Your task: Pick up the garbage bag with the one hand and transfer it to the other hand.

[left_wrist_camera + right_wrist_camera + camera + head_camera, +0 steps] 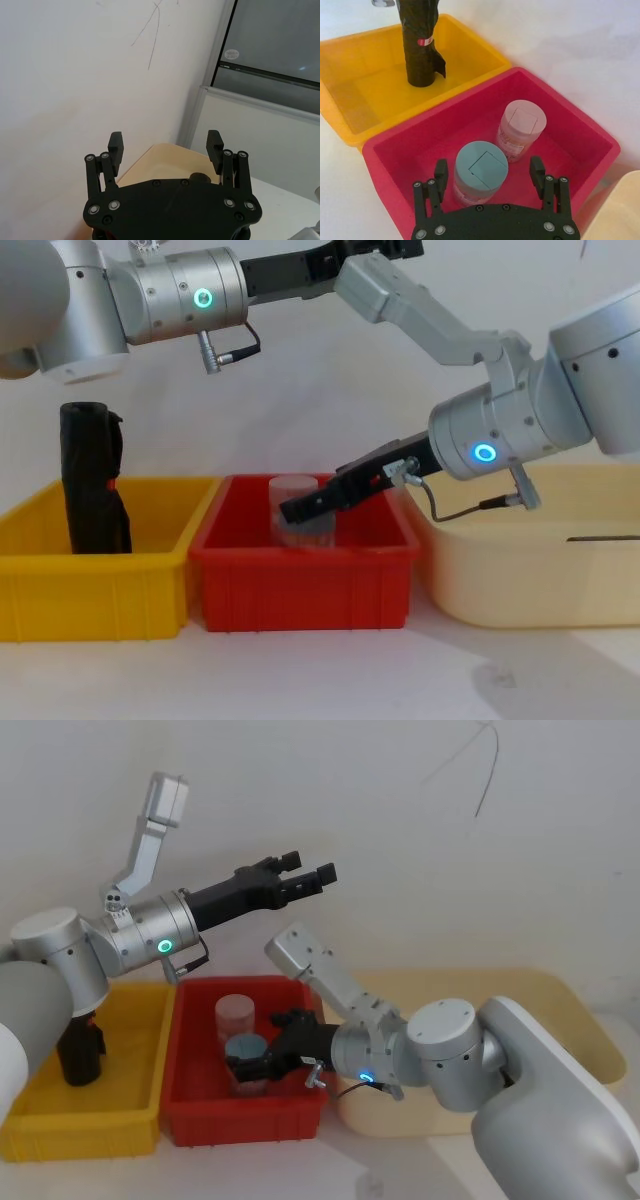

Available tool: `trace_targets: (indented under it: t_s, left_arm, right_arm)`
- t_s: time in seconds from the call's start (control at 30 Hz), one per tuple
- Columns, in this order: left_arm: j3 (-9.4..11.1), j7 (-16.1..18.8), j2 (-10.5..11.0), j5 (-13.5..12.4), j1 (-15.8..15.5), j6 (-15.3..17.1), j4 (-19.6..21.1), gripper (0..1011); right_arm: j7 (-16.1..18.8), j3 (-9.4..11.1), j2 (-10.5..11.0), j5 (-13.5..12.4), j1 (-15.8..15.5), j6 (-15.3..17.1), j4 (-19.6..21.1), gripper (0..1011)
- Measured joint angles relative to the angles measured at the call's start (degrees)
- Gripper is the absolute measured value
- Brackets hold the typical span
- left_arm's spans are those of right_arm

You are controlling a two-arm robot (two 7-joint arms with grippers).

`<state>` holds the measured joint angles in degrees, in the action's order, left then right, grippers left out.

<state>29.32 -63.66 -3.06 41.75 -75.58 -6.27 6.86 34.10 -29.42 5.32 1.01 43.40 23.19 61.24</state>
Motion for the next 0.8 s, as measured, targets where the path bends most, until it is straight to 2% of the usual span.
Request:
trace_targets:
  t_s: [0.73, 0.8]
  left_arm:
    - [0.0, 0.0, 0.0, 0.0, 0.0, 0.0, 0.0, 1002]
    - [0.0, 0.0, 0.0, 0.0, 0.0, 0.0, 0.0, 1002]
  right_arm:
    - [-1.0, -1.5, -1.9, -0.2, 2.4, -0.8, -5.6, 998]
    - [-1.1, -1.5, -2.0, -0.2, 2.4, -0.9, -5.8, 945]
